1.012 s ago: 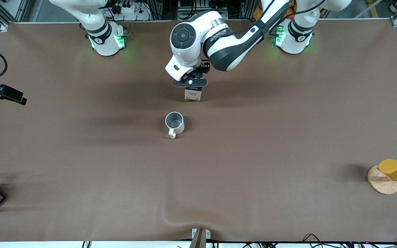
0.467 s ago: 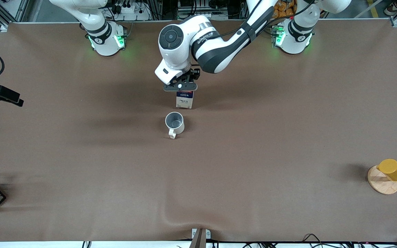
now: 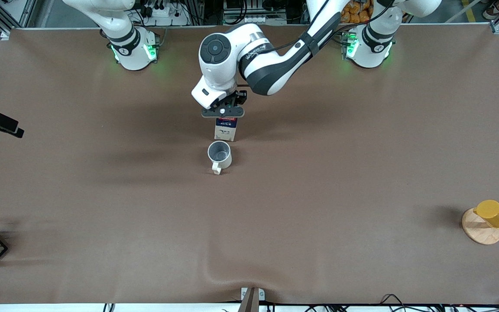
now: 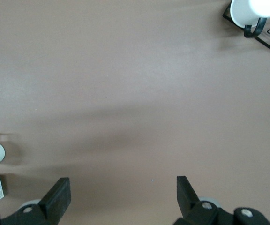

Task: Place milk next to cup
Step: 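Lower the milk carton beside the mug with the left gripper, then open the left gripper and lift it away from the carton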

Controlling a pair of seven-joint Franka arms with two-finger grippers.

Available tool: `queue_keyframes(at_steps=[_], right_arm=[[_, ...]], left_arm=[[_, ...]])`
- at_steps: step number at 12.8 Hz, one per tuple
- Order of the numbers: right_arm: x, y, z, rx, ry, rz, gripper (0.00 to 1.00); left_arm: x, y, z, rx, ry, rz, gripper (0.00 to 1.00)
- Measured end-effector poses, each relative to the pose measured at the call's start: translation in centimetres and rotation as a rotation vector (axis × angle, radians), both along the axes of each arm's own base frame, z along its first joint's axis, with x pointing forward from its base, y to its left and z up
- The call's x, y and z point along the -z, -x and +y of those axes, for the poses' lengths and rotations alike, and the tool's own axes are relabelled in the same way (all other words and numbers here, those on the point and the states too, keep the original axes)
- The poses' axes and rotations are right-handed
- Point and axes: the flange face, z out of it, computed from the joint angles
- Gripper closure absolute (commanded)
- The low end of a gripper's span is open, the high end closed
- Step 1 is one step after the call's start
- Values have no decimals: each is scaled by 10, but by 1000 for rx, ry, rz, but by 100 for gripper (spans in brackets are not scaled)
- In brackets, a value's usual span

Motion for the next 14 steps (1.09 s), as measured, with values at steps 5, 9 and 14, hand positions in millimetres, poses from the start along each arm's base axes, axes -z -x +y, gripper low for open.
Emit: queue_keyframes(at_steps=[5, 9, 14], right_arm=[[3, -1, 5, -9, -1, 1, 0], [2, -2, 7, -13, 0, -6, 0], [1, -4, 9, -17, 2, -25, 0]], left_arm=[[11, -1, 0, -1, -11, 11, 0], [7, -1, -2, 0, -3, 6, 0], [-50, -10, 1, -19, 62, -54, 0]])
